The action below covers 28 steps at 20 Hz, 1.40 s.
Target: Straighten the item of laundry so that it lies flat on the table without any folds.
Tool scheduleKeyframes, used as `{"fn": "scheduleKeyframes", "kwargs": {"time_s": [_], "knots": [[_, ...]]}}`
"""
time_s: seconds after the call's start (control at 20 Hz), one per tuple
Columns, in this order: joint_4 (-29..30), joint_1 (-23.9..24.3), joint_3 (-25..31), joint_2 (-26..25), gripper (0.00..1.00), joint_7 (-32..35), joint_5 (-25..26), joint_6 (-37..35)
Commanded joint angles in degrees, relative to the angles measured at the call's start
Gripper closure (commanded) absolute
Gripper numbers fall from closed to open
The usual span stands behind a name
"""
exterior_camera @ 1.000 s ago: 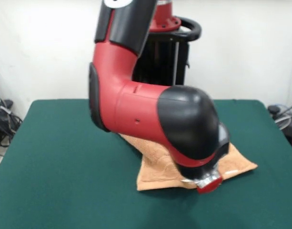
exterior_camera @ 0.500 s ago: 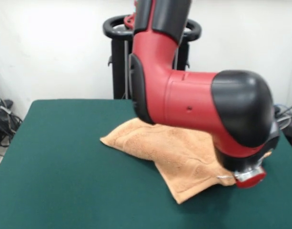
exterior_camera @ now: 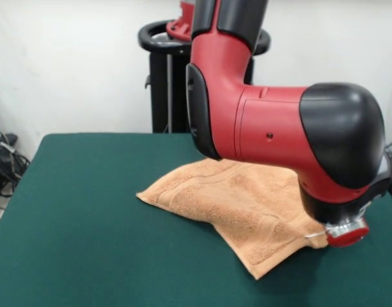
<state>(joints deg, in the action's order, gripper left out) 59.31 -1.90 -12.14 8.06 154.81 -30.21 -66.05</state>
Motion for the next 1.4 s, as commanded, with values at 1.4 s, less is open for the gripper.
{"fn": "scheduleKeyframes", "kwargs": {"time_s": [1.4], "knots": [[4.3,-4.4,-0.1,-1.1,1.00,27.6,-6.1,5.7]]}}
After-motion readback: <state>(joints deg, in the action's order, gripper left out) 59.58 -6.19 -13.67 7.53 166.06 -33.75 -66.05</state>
